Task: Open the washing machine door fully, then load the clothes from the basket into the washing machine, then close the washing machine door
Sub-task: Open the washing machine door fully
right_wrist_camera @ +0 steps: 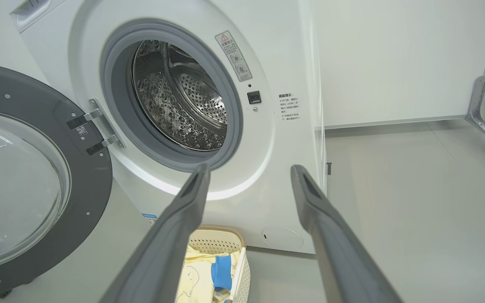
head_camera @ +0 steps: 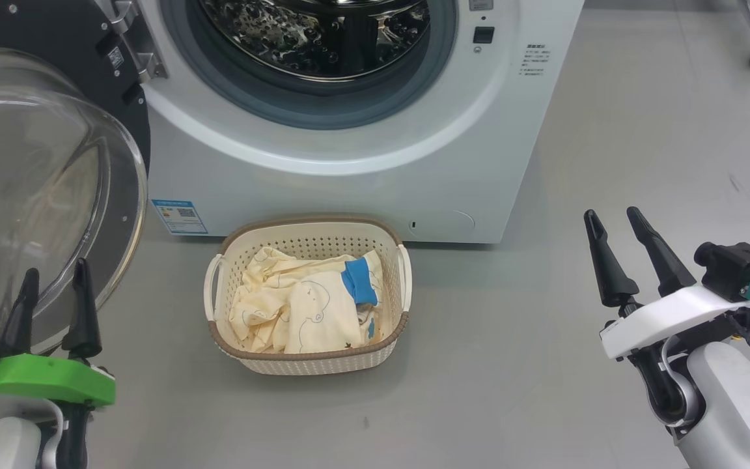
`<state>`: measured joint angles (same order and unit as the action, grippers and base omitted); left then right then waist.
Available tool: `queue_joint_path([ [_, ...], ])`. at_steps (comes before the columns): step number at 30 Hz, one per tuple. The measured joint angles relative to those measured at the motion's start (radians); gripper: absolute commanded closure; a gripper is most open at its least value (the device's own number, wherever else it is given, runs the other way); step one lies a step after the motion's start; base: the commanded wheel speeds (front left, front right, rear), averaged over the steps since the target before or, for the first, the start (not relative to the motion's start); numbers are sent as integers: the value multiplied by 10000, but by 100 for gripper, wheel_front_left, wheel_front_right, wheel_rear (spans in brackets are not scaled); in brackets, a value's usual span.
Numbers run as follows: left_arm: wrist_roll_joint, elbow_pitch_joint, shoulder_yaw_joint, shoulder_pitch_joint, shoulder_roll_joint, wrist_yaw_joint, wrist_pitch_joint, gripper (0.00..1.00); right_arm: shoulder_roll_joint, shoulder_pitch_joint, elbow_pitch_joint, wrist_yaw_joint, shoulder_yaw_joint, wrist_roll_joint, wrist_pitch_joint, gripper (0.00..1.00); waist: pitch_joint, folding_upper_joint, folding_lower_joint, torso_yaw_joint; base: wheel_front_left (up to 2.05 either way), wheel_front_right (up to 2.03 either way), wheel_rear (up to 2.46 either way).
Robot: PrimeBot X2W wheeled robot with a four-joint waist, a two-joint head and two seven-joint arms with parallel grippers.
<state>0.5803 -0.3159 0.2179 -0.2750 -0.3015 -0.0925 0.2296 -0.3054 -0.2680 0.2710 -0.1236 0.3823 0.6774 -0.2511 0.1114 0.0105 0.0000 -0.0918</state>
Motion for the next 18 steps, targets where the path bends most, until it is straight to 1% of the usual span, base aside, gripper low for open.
queue_joint_path([
  [4, -4, 215, 19, 135, 198, 71, 13, 0, -67, 3, -8, 0, -56, -15, 0, 0, -62, 0, 0, 373, 0, 0, 0],
  [10, -75, 399, 92, 317, 263, 88, 88, 0, -136, 18, -54, 0, -194, -29, 0, 0, -187, 0, 0, 873, 0, 0, 0],
  [18, -94, 560, 244, 499, 483, 90, 98, 0, -259, 245, -123, 0, -508, -29, 0, 0, -361, 0, 0, 1250, 0, 0, 0],
])
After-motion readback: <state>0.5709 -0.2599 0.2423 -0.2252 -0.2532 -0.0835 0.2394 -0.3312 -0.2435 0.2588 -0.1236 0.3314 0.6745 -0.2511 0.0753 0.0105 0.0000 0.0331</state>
